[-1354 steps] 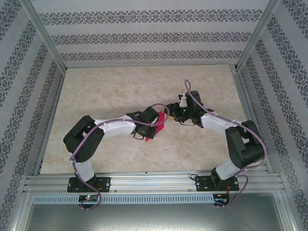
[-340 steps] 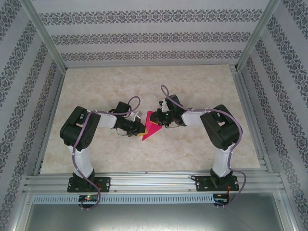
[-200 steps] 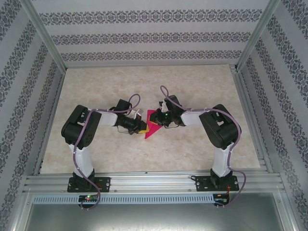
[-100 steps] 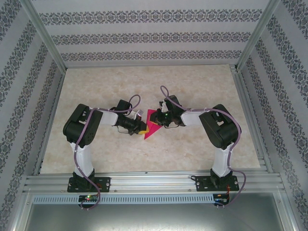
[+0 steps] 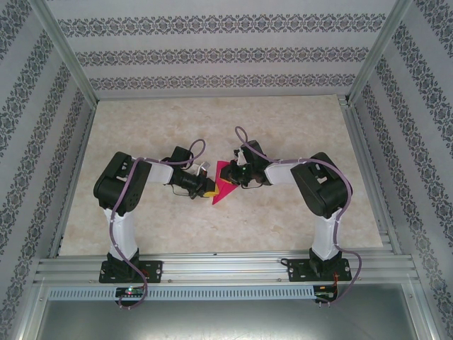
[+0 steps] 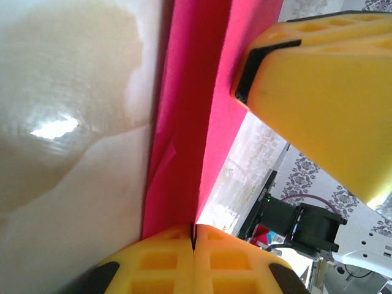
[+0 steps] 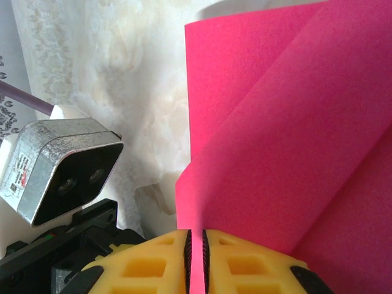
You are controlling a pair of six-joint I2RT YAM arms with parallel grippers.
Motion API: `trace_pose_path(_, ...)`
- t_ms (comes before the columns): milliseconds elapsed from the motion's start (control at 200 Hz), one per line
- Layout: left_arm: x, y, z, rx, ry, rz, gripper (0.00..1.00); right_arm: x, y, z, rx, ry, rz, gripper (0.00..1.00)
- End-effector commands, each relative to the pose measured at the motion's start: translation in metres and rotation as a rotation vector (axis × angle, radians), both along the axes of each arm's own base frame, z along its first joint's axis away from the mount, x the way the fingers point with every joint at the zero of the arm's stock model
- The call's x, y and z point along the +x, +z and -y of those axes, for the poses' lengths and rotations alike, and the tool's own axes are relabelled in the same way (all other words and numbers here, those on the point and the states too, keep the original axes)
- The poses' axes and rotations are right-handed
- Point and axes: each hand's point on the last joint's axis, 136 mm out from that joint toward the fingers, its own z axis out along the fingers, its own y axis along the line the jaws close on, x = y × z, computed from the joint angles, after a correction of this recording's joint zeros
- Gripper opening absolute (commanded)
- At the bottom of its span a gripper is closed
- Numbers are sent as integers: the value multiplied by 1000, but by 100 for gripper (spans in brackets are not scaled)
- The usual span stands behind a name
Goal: Fold a paper plane with a square sheet of paper (pick it up from the middle)
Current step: Fourth fold the wing at the center of the table.
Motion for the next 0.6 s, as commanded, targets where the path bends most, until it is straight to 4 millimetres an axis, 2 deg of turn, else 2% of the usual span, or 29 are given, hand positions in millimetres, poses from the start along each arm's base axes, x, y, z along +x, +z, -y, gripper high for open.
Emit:
trace_pose_path(0, 4, -12, -6, 31, 29, -33, 0, 1, -6, -3, -19, -3, -11, 17)
trace_pose_path(115, 3, -14, -9, 51, 34, -29, 0, 1, -16, 2, -50, -12, -27, 16)
trace_pose_path(200, 1, -16, -12, 78, 35, -20, 4, -1, -25, 3, -60, -11, -46, 16)
trace_pose_path(285, -2, -15, -15, 107, 28, -12, 15, -3, -33, 5, -67, -13, -60, 16)
trace_pose_path(330, -3, -16, -17, 125, 27, -6, 18, -4, -35, 4, -62, -8, -65, 16)
trace_pose_path(475, -6, -16, -22, 164, 34, 2, 18, -6, -36, 5, -75, -4, -67, 16)
trace_pose_path(595, -7, -21, -24, 196, 28, 1, 11, -7, -34, 4, -69, -1, -69, 17)
